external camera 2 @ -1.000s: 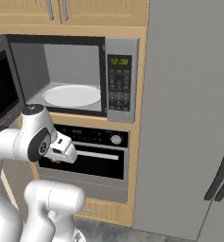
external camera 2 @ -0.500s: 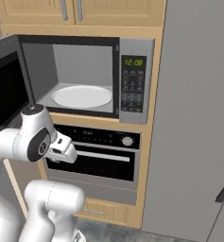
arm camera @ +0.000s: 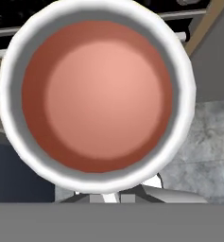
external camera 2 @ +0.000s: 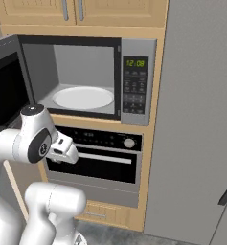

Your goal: Place the microwavable item in the microwave. Then, close the microwave door and press the start button.

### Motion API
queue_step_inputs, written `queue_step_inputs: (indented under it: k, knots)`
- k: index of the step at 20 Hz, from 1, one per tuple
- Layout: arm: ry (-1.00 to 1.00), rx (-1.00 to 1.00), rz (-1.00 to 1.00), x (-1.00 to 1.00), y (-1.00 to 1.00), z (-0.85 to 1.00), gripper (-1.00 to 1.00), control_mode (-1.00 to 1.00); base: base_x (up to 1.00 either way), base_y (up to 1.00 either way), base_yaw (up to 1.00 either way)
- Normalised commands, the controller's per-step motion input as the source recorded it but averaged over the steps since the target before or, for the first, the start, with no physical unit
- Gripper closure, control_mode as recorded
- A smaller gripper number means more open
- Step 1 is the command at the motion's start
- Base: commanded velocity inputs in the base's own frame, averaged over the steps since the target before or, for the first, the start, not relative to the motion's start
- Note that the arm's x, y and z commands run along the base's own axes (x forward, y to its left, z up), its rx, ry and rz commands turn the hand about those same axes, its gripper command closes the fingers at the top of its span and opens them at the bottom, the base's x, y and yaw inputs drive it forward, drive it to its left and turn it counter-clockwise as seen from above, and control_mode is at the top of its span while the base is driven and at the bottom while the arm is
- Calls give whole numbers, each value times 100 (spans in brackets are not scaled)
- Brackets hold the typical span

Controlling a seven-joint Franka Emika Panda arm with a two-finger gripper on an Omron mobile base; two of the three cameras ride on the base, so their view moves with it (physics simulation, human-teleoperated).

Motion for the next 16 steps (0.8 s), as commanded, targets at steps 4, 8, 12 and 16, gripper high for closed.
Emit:
queue_step_inputs:
  k: [4, 8, 12, 16]
  knots:
    - [-12, -2, 0, 11, -9, 100, 100, -100, 0, 0, 0]
    - [-7, -6, 0, 44, 2, 85, 100, -100, 0, 0, 0]
    - [-1, -6, 0, 84, 31, 50, 100, -100, 0, 0, 0]
    - [2, 0, 0, 100, 0, 7, 100, -100, 0, 0, 0]
